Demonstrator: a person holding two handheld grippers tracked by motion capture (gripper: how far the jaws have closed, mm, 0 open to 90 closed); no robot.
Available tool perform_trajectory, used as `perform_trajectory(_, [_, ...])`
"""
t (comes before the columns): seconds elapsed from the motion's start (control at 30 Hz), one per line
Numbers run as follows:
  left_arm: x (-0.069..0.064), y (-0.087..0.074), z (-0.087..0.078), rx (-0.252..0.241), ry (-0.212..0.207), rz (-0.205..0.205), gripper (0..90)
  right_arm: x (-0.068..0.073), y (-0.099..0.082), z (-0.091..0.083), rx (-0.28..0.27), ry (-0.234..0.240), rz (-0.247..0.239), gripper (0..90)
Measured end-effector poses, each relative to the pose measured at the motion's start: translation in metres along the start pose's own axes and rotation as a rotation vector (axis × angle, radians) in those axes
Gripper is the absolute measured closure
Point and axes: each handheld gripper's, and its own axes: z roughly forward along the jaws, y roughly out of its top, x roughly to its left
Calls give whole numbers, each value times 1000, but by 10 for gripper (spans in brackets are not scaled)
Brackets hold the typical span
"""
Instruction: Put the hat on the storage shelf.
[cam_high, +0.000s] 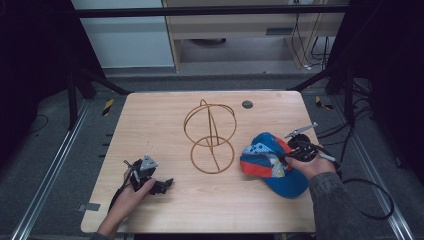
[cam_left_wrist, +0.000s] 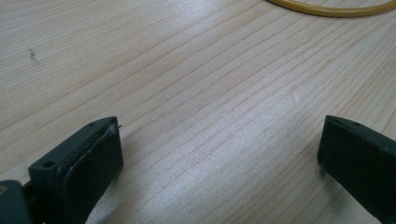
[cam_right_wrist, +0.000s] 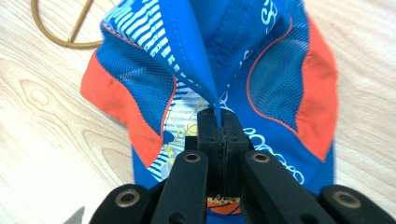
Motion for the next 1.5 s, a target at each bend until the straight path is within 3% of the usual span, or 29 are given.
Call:
perform_trajectory(0.4, [0, 0, 0, 0, -2, 1, 0, 4, 8, -35, -70, -12, -36, 900])
perform_trajectory(0.97, [0, 0, 0, 0, -1, 1, 0, 2, 17, -52, -109, -15, -47, 900])
perform_trajectory(1.5, [0, 0, 0, 0, -2, -3, 0, 6, 29, -72, -168, -25, -86, 900])
